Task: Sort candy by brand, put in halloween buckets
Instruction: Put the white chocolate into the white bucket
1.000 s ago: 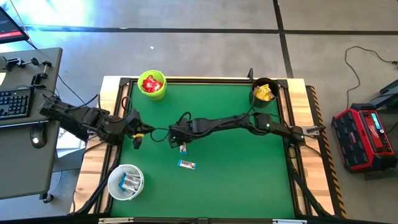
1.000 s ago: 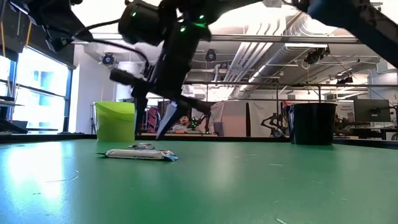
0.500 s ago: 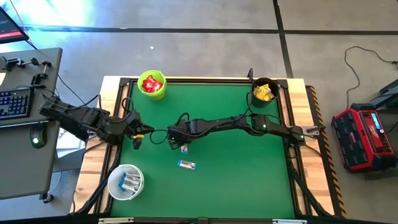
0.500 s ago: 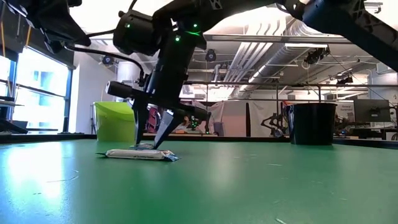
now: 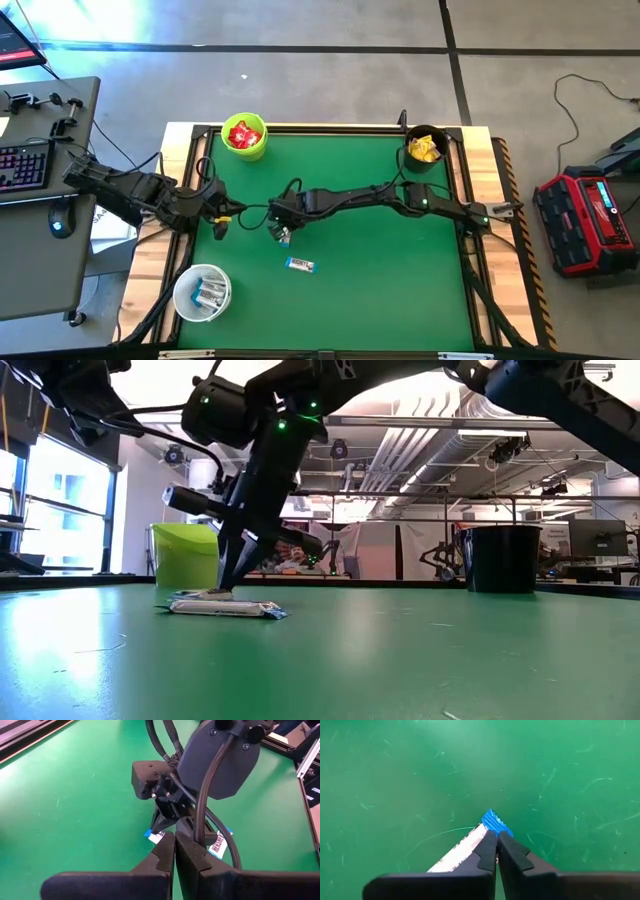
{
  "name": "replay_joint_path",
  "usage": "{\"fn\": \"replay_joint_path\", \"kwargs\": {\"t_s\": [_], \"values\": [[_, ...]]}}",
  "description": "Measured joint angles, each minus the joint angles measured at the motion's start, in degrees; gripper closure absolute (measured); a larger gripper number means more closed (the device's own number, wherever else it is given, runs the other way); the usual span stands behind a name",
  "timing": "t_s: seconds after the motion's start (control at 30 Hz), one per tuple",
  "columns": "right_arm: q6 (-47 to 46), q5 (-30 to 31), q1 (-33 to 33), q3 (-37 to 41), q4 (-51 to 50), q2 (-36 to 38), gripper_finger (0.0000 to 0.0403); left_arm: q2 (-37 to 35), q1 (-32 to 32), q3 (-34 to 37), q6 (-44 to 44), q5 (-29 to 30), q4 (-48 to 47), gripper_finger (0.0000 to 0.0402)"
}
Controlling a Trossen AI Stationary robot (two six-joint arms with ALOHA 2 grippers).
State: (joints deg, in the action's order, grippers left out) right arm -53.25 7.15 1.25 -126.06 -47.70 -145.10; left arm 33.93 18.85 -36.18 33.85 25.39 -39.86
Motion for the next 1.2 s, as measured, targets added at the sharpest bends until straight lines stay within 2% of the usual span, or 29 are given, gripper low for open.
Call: {"fn": "replay_joint_path", "kwargs": {"t_s": [0.57,0.7,0.8,1.0,1.1,1.2], "values": [[2.78,-2.92,-0.52,0.28,0.39,4.01,0.0403,-0.04,0.00,0.00,0.01,0.52,-0.26,0.0397],[8.71,-4.29,-0.40,0.26,1.43,4.20,0.0400,-0.04,0.00,0.02,0.42,0.41,-0.26,0.0397],[14.14,-6.64,-0.43,0.41,2.00,4.39,0.0377,-0.01,0.00,0.02,0.42,-0.68,-0.23,0.0397],[31.15,-12.10,-3.02,1.46,5.30,4.41,0.0282,0.07,0.00,0.02,0.46,-2.22,-0.17,0.0397],[41.91,-18.67,-5.18,1.46,5.48,4.27,0.0247,0.07,0.00,0.02,0.50,-3.19,-0.16,0.0397],[50.41,-26.10,-7.71,1.46,5.18,4.09,0.0231,0.07,0.00,0.02,0.52,-4.60,-0.11,0.0397]]}}
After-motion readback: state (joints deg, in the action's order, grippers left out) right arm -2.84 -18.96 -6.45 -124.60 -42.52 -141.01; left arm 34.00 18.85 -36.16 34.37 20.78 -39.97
